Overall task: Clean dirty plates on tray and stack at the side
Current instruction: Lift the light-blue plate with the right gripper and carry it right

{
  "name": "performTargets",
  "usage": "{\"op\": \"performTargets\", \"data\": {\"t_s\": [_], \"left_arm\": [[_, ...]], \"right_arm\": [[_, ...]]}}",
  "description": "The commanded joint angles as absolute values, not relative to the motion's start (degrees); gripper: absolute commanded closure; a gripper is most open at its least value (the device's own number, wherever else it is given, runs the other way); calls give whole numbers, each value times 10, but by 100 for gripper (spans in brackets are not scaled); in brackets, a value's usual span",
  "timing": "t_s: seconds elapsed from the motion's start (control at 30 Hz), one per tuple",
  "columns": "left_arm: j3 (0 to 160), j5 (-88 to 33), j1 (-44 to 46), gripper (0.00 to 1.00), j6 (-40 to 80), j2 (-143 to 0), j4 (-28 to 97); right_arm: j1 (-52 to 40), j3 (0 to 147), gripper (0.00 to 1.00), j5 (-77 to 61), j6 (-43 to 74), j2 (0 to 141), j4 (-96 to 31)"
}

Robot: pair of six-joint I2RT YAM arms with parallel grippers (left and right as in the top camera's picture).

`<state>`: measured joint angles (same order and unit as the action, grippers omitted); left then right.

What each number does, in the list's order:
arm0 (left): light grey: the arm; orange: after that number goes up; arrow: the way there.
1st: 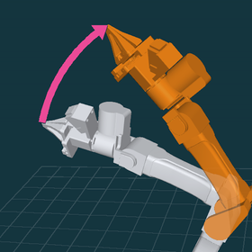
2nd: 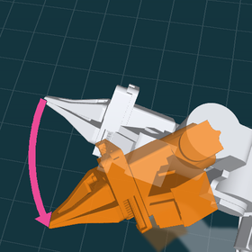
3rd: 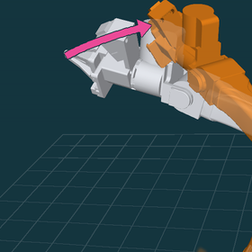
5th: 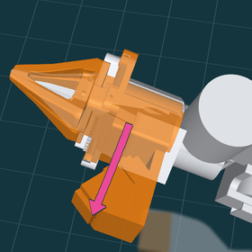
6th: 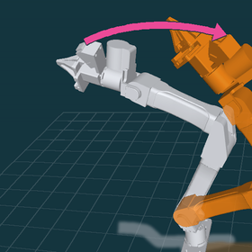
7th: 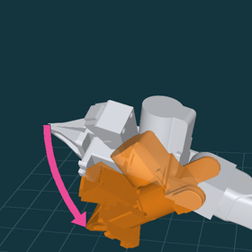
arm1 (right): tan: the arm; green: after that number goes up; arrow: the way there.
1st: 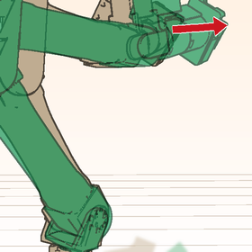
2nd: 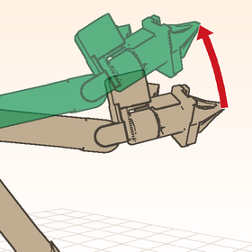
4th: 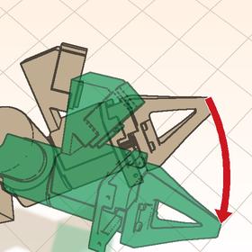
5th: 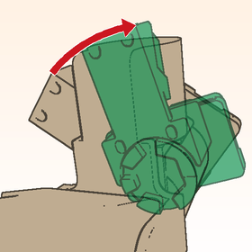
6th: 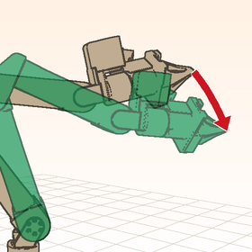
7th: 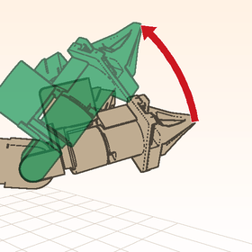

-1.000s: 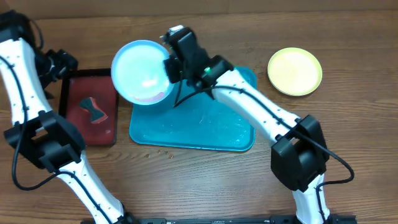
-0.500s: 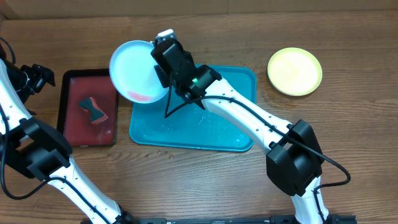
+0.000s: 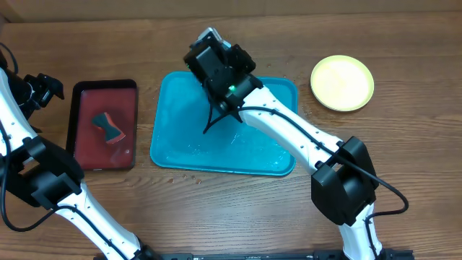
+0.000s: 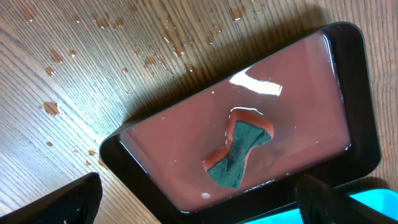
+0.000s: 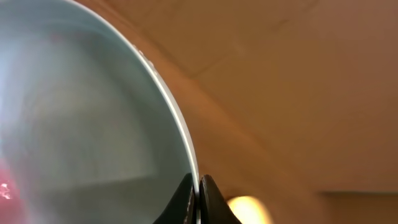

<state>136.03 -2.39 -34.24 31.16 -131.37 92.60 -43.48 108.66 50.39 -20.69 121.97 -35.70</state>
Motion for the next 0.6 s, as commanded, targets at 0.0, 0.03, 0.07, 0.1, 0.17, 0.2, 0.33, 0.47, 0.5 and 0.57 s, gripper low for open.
{"op": "performTargets", "data": {"t_s": [0.0, 0.03, 0.07, 0.1, 0.17, 0.2, 0.33, 0.47, 0.5, 0.57], "left_arm": [[1370, -24, -341, 0, 300, -1300, 925], [1370, -24, -341, 0, 300, -1300, 925], [1370, -24, -341, 0, 300, -1300, 925], [1370, -24, -341, 0, 300, -1300, 925], [1370, -24, -341, 0, 300, -1300, 925], [1370, -24, -341, 0, 300, -1300, 925], [1370, -24, -341, 0, 300, -1300, 925], [1370, -24, -341, 0, 300, -1300, 925], [1370, -24, -341, 0, 300, -1300, 925], [1370, -24, -341, 0, 300, -1300, 925]], "right_arm": [[-450, 1101, 96, 645, -363, 1194, -334], [-453, 1101, 96, 667, -381, 1194, -325], [-454, 1101, 96, 687, -396, 1194, -317], [-456, 1101, 96, 702, -406, 1194, -312], [-459, 1101, 96, 727, -415, 1194, -304], [-460, 1101, 96, 730, -409, 1194, -304], [-452, 1100, 96, 712, -251, 1194, -320], [-398, 1101, 96, 442, -46, 1194, -467], [-379, 1103, 96, 353, -15, 1193, -495], [-336, 1111, 96, 200, 34, 1191, -534]]}}
